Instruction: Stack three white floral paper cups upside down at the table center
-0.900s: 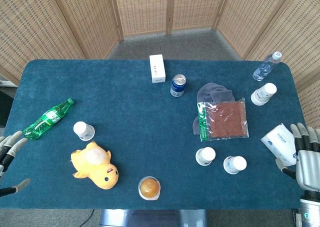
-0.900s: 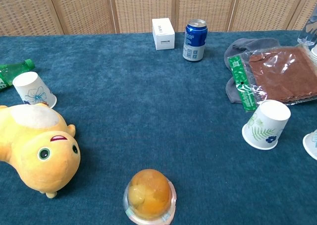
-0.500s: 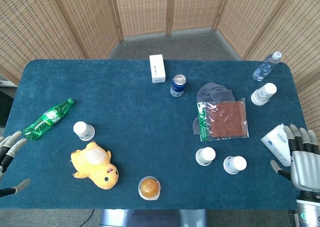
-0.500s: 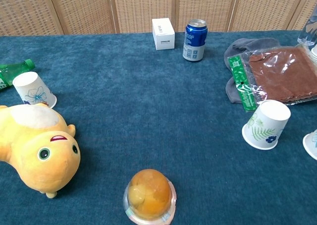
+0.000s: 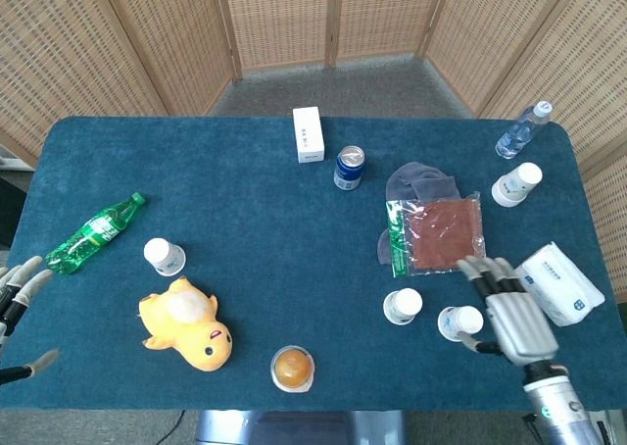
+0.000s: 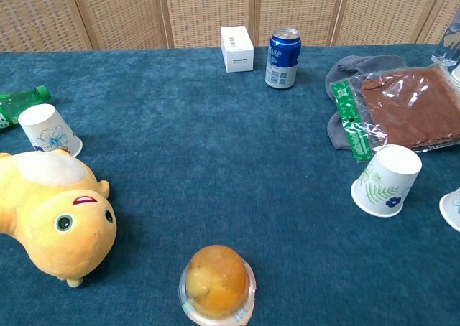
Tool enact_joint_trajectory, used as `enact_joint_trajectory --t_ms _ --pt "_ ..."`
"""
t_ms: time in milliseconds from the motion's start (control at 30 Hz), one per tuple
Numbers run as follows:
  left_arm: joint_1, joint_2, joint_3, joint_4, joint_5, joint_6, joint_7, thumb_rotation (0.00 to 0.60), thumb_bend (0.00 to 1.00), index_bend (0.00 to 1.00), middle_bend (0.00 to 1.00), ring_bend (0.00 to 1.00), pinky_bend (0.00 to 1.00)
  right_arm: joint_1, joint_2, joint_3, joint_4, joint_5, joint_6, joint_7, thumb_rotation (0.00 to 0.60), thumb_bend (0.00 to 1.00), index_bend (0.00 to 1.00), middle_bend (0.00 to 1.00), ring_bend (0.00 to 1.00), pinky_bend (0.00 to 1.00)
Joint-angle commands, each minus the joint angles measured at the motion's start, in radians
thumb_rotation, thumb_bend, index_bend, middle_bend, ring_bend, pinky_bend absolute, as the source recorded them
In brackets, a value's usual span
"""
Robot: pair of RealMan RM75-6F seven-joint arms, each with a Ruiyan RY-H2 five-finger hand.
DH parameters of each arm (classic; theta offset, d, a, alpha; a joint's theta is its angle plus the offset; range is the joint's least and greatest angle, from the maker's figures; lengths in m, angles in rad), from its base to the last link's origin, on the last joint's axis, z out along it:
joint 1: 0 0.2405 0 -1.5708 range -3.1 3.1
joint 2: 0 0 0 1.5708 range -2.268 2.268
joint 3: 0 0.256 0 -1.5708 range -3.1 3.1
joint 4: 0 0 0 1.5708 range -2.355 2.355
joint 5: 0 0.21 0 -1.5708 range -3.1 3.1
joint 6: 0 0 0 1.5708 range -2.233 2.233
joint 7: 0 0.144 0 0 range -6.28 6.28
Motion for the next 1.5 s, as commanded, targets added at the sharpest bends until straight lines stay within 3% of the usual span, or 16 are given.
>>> enact_joint_trajectory --t_ms 33,400,633,767,1200,1500 --pt "0.0 0.001 0.001 0.001 0.0 -0.001 -0.005 0.6 0.19 0.0 0.0 0.0 0.0 0.087 0.002 0.014 -0.059 0.08 -0.102 -0.091 0.6 0.23 0.0 0.0 0.0 0.0" --pt "0.004 0.017 -0.002 0.016 -0.004 0.022 -0.06 0.6 0.19 0.0 0.0 0.0 0.0 0.253 -0.156 0.012 0.025 0.291 -0.223 -0.301 0.6 0.25 0.0 0.0 0.0 0.11" --pt "0.001 0.021 -0.005 0.023 -0.01 0.02 -0.078 0.6 0.19 0.0 0.0 0.0 0.0 0.289 -0.222 0.003 0.093 0.364 -0.219 -0.308 0.6 0.26 0.0 0.0 0.0 0.23" --pt "0.0 0.02 -0.006 0.022 -0.013 0.015 -0.077 0.6 0.19 0.0 0.0 0.0 0.0 0.307 -0.235 0.006 0.126 0.388 -0.219 -0.291 0.6 0.26 0.01 0.0 0.0 0.24" --pt "-0.004 0.017 -0.01 0.018 -0.024 0.005 -0.067 0.6 0.19 0.0 0.0 0.0 0.0 0.323 -0.271 -0.028 0.207 0.364 -0.22 -0.23 0.6 0.28 0.05 0.0 0.0 0.31" --pt "-0.008 0.013 -0.013 0.016 -0.032 -0.006 -0.055 0.6 0.19 0.0 0.0 0.0 0.0 0.33 -0.323 -0.037 0.284 0.325 -0.218 -0.181 0.6 0.29 0.14 0.11 0.0 0.39"
